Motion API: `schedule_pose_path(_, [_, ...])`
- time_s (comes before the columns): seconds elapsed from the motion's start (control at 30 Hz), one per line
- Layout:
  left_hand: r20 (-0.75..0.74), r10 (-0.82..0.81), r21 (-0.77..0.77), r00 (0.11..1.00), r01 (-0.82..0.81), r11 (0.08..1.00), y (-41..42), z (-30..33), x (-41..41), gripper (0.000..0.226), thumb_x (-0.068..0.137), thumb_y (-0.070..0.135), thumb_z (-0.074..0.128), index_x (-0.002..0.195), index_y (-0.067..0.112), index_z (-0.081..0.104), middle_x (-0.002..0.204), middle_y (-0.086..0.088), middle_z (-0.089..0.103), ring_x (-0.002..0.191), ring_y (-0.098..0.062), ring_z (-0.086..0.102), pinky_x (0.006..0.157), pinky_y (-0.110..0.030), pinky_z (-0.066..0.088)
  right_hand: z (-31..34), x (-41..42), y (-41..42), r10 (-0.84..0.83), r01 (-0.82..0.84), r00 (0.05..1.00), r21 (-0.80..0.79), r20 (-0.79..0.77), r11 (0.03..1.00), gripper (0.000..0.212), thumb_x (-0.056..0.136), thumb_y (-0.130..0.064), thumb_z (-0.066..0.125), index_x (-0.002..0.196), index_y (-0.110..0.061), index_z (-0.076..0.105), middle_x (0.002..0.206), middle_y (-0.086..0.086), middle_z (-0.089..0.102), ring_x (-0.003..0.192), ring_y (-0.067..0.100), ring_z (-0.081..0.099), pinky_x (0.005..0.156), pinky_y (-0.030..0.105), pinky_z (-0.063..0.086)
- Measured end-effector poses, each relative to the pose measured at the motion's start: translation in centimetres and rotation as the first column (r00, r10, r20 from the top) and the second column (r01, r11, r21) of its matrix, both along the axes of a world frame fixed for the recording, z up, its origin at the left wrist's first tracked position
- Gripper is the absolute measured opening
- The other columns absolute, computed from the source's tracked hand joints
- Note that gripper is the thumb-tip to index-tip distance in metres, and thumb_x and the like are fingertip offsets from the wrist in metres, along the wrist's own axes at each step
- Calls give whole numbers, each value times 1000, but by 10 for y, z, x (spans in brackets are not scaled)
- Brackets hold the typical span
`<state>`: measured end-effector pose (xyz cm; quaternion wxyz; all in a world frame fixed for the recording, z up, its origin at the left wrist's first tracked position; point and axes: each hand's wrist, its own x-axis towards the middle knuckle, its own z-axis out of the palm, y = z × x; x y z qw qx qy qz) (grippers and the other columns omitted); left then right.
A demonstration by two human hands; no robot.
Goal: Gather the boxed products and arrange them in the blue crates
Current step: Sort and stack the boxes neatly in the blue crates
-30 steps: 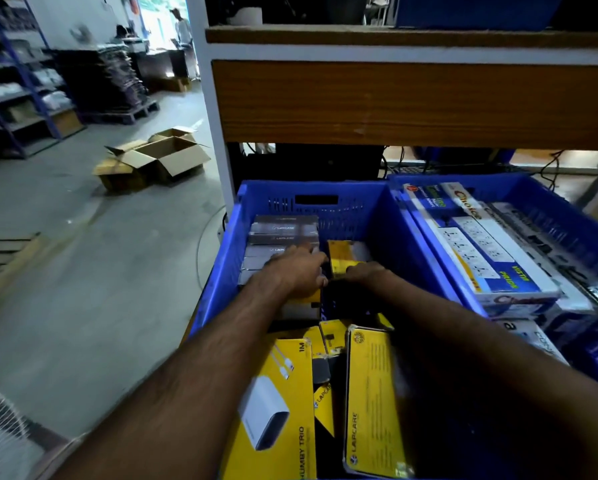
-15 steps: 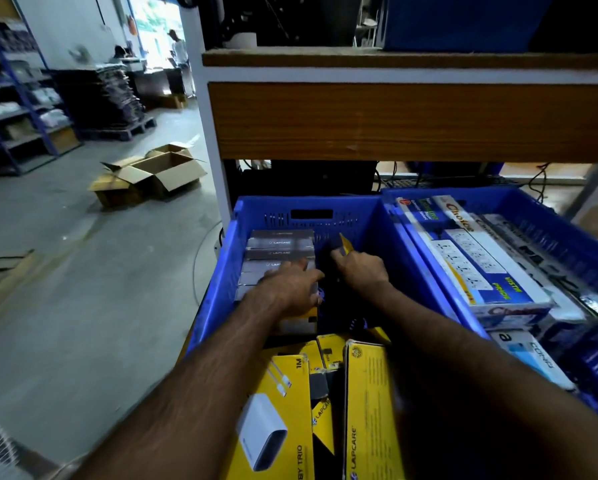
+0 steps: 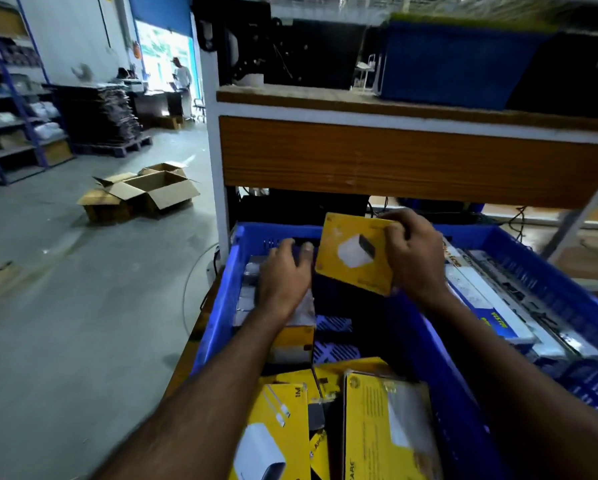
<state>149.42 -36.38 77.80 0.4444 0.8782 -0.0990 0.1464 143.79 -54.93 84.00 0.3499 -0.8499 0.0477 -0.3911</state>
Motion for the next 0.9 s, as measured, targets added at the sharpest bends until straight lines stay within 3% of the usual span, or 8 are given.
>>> schedule_pose_path(0.07, [-62, -108, -427, 992, 72, 901, 2, 12, -1, 41, 100, 51, 36, 117, 24, 61, 110, -6, 65, 105, -29, 61, 75, -33, 45, 8, -13, -2, 116, -145, 986, 285, 118, 948, 24, 86, -24, 40, 87, -22, 64, 76, 0, 61, 64, 6, 51, 56, 23, 40])
schedule_pose_path(0.13, [-90, -258, -630, 962, 146, 762, 4, 25, -7, 48, 99, 55, 33, 107, 22, 66, 101, -12, 69, 94, -33, 66, 74, -41, 53, 9, -23, 1, 172, -222, 974, 472, 148, 853, 24, 88, -23, 39, 89, -19, 63, 77, 1, 59, 62, 4, 51, 52, 18, 41])
schedule_pose_path(0.23, [21, -377, -591, 926, 316, 743, 3, 35, -22, 64, 99, 50, 32, 97, -5, 64, 86, -27, 64, 73, -31, 61, 63, -27, 47, 4, -31, 5, 173, -218, 976, 565, 134, 796, 22, 97, -14, 39, 92, -17, 60, 78, 0, 58, 59, -3, 55, 52, 15, 44])
schedule_pose_path(0.37, [81, -442, -559, 894, 407, 722, 1, 39, -27, 43, 104, 34, 38, 81, 9, 64, 75, 4, 64, 70, -6, 58, 67, -16, 42, -5, -34, 5, 173, -187, 981, 603, 83, 776, 25, 101, -8, 35, 102, -10, 60, 82, 0, 60, 60, -4, 57, 50, 13, 45])
schedule_pose_path(0.47, [71, -470, -565, 880, 424, 708, 5, 33, -19, 43, 103, 32, 41, 78, 2, 60, 75, -3, 59, 72, -12, 55, 68, -23, 42, -10, -35, 5, 210, -202, 976, 623, 62, 756, 27, 100, -9, 36, 106, -8, 62, 88, 10, 60, 72, 16, 56, 53, 21, 46])
schedule_pose_path(0.7, [-2, -447, -576, 894, 365, 732, 13, 41, -27, 35, 104, 26, 38, 95, 11, 69, 86, 8, 74, 83, -2, 67, 73, -9, 47, -7, -37, 8, 285, -302, 950, 587, 124, 751, 26, 102, -12, 39, 99, -22, 63, 85, 0, 62, 74, 11, 56, 60, 22, 48])
schedule_pose_path(0.83, [-136, -526, -675, 839, 310, 670, 20, 36, -18, 52, 91, 59, 47, 112, 16, 67, 110, -10, 71, 104, -29, 66, 96, -48, 50, -13, -36, 9, 252, -291, 956, 580, 150, 760, 22, 103, -17, 42, 110, -18, 63, 97, 2, 67, 83, 13, 61, 72, 28, 52])
schedule_pose_path(0.9, [-245, -602, -694, 760, 297, 656, 16, 36, -20, 64, 86, 63, 51, 129, 16, 57, 121, -12, 67, 110, -34, 64, 97, -52, 50, -16, -36, 10, 291, -306, 948, 623, 129, 720, 18, 102, -19, 46, 114, -19, 58, 100, 0, 68, 88, 14, 64, 77, 34, 54])
